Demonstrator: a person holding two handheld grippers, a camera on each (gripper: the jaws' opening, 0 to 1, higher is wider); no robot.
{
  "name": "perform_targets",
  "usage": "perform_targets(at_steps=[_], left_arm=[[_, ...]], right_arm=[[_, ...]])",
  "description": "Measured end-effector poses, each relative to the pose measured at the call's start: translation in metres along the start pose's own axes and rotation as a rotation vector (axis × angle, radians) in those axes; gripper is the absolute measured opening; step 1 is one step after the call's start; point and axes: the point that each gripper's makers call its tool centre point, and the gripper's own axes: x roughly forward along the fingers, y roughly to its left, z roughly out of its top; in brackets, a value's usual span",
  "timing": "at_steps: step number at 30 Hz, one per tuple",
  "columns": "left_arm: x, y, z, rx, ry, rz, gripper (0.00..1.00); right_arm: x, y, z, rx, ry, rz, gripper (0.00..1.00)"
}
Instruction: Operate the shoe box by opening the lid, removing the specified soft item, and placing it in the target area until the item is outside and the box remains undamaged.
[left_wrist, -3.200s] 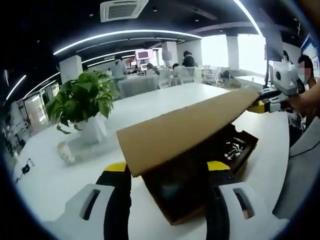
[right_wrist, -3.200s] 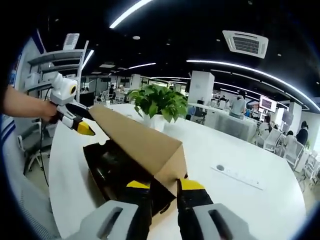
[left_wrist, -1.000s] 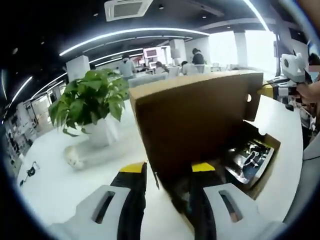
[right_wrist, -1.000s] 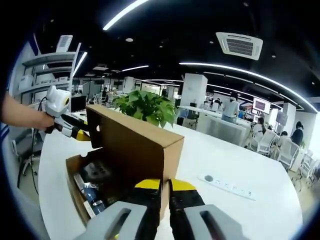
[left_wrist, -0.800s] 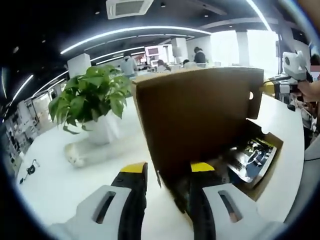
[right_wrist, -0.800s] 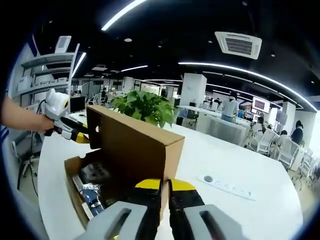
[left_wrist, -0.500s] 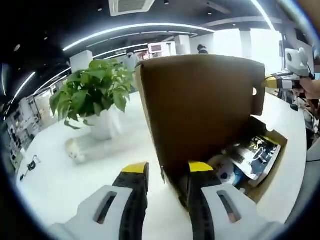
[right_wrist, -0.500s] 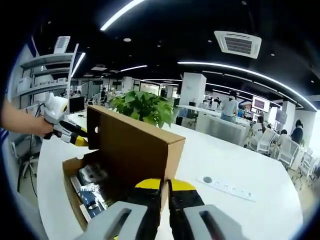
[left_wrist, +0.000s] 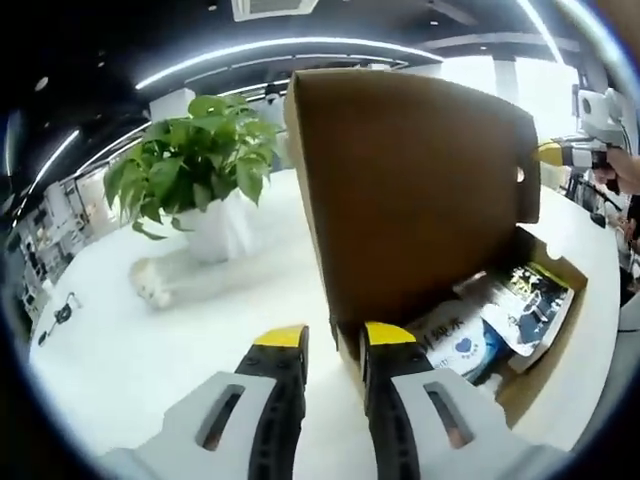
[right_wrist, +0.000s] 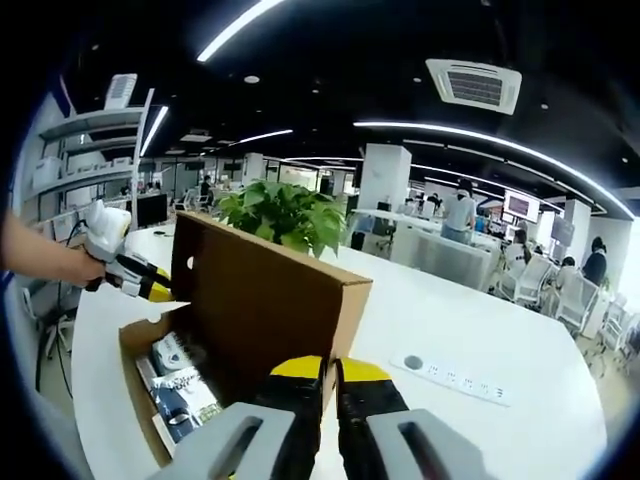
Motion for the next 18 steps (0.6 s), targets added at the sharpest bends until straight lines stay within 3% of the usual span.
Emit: perform_targets(at_steps=[18], left_arm=[[0.012, 0.004, -0.003, -0.028, -0.006, 0.025, 0.1]], right_arm=[[0.013, -0.011, 0.002, 0.011, 0.01, 0.001, 0.0]])
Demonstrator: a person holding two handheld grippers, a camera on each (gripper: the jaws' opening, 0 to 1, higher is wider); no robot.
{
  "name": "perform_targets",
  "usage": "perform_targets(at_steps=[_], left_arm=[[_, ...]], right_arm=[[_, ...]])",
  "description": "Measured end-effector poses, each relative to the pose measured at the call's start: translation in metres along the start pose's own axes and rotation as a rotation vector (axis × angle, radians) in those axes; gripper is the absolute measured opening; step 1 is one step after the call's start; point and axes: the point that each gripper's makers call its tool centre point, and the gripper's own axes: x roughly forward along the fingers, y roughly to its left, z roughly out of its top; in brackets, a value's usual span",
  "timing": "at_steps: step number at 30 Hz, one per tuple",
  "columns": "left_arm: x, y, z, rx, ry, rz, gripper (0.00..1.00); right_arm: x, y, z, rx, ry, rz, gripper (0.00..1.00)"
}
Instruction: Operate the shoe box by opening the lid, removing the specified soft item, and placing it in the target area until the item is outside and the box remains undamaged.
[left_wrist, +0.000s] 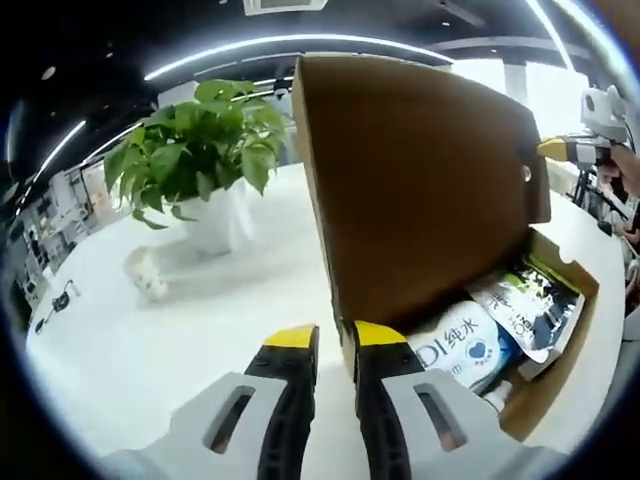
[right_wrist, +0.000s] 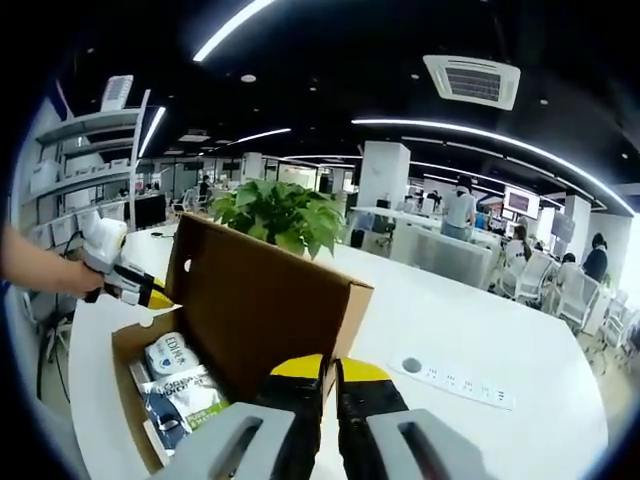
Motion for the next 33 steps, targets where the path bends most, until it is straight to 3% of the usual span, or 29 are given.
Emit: perform_targets(at_steps=[10, 21, 33], left_arm=[[0.005, -0.001, 0.001, 0.022, -0.013, -0.012, 0.02], [0.005, -0.002, 0.002, 0.035, -0.033, -0.003, 0.01], [0.003, -0.004, 0.003, 0.026, -0.036, -0.006, 0.01]], right_arm=[[0.004, -0.002, 0.0, 0.019, 0.005, 0.0, 0.0], [0.007, -0.002, -0.001, 0.016, -0.002, -0.008, 0.0], [0.002, 0.009, -0.031, 0.031, 0.032, 0.005, 0.05]])
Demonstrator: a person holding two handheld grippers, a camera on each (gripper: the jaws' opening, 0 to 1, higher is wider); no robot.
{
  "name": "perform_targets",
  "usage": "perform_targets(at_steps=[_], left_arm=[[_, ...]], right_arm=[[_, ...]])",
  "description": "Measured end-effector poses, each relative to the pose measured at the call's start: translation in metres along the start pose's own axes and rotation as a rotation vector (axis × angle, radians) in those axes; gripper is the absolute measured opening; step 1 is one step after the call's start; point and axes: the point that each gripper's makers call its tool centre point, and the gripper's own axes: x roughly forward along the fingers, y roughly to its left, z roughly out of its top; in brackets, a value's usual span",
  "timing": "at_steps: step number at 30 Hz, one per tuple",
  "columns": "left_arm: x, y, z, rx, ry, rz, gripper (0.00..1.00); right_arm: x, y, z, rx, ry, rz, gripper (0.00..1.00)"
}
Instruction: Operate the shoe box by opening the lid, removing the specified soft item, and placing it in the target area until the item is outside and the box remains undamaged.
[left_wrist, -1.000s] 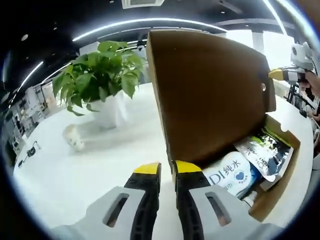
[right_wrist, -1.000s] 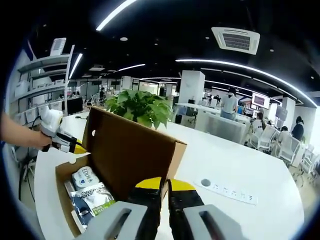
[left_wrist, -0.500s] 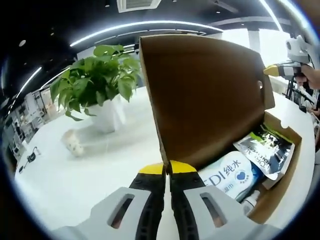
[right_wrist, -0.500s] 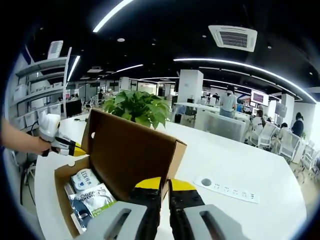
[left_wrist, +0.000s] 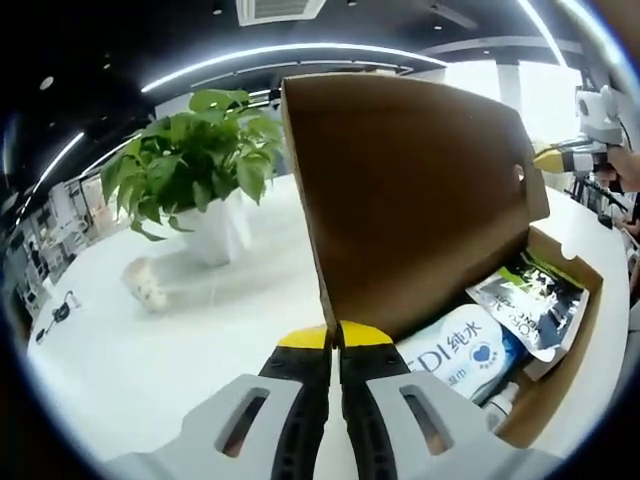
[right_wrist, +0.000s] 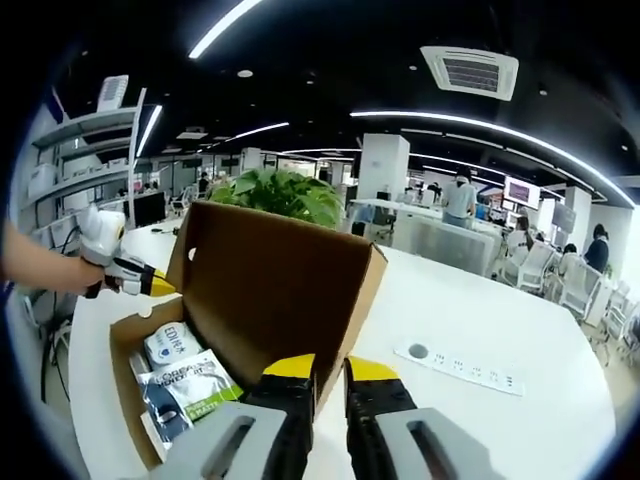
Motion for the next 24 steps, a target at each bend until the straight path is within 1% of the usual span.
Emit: perform_targets(at_steps=[5, 10, 14, 19, 24], left_arm=[[0.0, 0.001, 0.0, -0.004, -0.002, 0.001, 0.01], [0.001, 0.001, 0.001, -0.008, -0.002, 0.001, 0.01], [0.001, 0.001, 0.001, -0.009, 0.0, 0.001, 0.01], [0.002, 0.002, 0.001, -0.011, -0.002, 0.002, 0.01], [0.004, 0.003, 0.002, -0.017, -0.006, 0.004, 0.01]], right_arm=[[-0.004, 0.005, -0.017, 0.015, 0.021, -0.002, 0.05], [-0.004, 0.013, -0.029, 0.035, 0.04, 0.008, 0.05], [-0.002, 0.014, -0.032, 0.048, 0.046, 0.003, 0.05], [0.001, 0.011, -0.042, 0.064, 0.081, -0.001, 0.01], [0.003, 0.006, -0.04, 0.083, 0.075, -0.011, 0.0]])
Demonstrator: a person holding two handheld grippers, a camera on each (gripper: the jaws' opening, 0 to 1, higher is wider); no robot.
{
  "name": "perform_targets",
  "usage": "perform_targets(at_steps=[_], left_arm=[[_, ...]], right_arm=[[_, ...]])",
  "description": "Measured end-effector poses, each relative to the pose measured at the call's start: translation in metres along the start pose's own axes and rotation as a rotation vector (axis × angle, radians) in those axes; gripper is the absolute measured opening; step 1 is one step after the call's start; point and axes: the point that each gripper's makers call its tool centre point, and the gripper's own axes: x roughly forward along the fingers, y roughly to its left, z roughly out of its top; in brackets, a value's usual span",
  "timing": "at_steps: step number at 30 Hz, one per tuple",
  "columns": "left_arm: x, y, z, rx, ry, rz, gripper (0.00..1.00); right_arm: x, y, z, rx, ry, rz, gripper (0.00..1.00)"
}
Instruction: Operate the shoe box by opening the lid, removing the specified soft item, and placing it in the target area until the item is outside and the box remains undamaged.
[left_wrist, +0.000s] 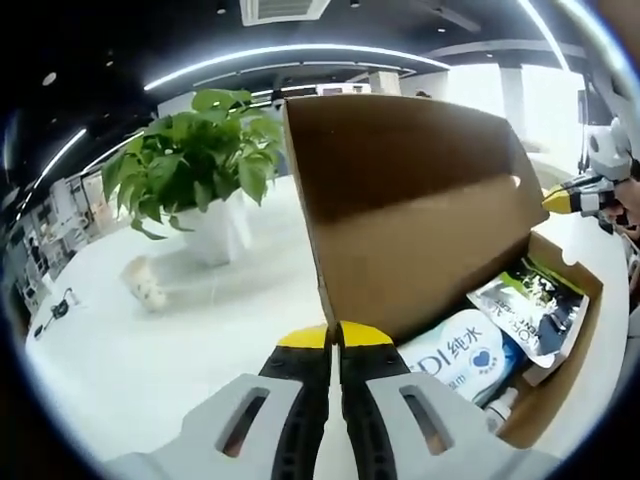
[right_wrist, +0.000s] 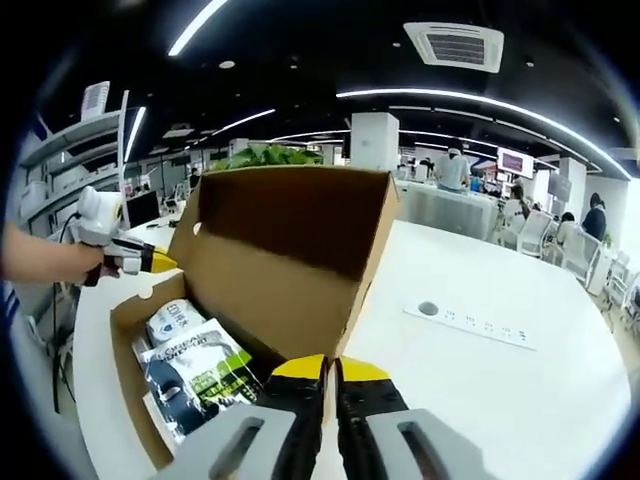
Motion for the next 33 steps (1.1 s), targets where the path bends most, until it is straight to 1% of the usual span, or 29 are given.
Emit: perform_targets(at_steps=[6, 14, 24, 27, 33], left_arm=[[0.002, 0.001, 0.001, -0.008, 0.001, 0.002, 0.01], [0.004, 0.003, 0.002, -0.003, 0.005, 0.0, 0.01], [0.009, 0.004, 0.004, -0.003, 0.031, 0.01, 0.01], [0.009, 0.004, 0.004, -0.013, 0.04, 0.012, 0.01], [0.013, 0.006, 0.005, -0.029, 0.071, 0.014, 0.01]], right_arm=[[0.004, -0.003, 0.002, 0.02, -0.001, -0.002, 0.0], [0.008, -0.006, 0.003, 0.047, 0.015, 0.003, 0.0], [0.015, -0.012, 0.005, 0.087, 0.037, -0.001, 0.0], [0.017, -0.013, 0.004, 0.079, 0.047, 0.0, 0.0], [0.02, -0.015, 0.004, 0.103, 0.057, 0.004, 0.0]])
